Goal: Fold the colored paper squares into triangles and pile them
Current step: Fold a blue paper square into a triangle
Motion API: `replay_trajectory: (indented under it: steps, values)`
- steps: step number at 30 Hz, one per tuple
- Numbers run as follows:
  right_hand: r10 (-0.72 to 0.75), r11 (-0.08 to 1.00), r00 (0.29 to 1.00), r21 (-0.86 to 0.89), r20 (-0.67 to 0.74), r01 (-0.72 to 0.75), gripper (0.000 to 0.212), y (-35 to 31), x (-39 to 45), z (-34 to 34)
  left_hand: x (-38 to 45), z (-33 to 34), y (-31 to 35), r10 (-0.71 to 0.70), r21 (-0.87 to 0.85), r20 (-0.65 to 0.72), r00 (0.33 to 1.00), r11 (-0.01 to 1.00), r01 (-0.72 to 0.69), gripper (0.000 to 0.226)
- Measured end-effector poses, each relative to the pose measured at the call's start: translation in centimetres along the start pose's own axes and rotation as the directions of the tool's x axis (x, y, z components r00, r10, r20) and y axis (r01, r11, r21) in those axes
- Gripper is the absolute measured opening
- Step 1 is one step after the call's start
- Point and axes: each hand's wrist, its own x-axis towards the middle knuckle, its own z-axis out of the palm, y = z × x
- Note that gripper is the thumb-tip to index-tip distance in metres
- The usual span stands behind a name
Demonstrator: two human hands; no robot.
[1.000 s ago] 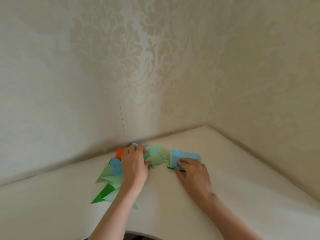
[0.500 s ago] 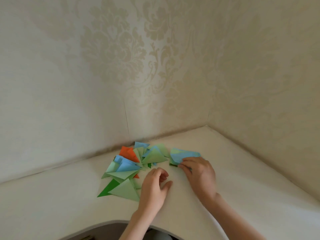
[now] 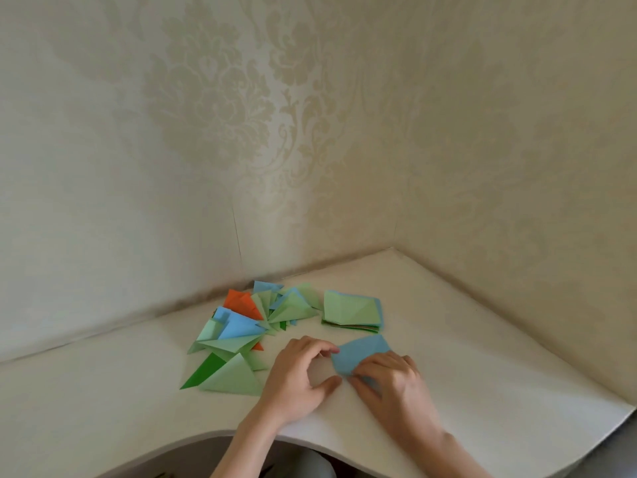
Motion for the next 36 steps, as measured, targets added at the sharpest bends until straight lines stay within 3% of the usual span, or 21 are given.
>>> replay_trajectory:
  steps: [4,11,16,21,25,31,36]
  values:
    - [0.066,0.988,0.996,0.134,0.065,-0.075,0.016,0.2,-0.1,0.2,0.1,0.2,0.2,0.001,0.066,0.018,1.000,0.998,-0.002,0.022]
    - [0.190,0.929,0.975,0.301,0.115,-0.217,0.014,0.6,0.3,0.3,0.4,0.4,0.2,-0.049,0.104,0.016,0.999,0.993,0.047,0.029]
    - [0.206,0.921,0.972,0.315,0.110,-0.231,0.018,0.7,0.1,0.4,0.8,0.9,0.7,-0.099,0.197,0.030,0.995,0.976,0.091,0.035]
    - [0.207,0.911,0.970,0.336,0.127,-0.239,0.020,0.9,0.1,0.4,1.2,0.7,0.9,-0.155,0.154,0.063,0.986,0.978,0.143,0.012]
    - [0.188,0.909,0.971,0.348,0.146,-0.228,0.018,1.1,0.0,0.3,1.2,0.3,0.9,-0.163,0.097,0.091,0.982,0.983,0.154,0.006]
    - [0.142,0.937,0.981,0.304,0.129,-0.175,0.018,0.7,-0.2,0.0,0.6,-0.3,0.3,-0.122,-0.008,0.079,0.989,0.992,0.123,0.028]
    - [0.080,0.958,0.985,0.261,0.153,-0.119,0.011,0.8,0.1,0.0,0.2,-0.5,0.7,-0.051,-0.003,0.083,0.995,0.999,0.052,0.029]
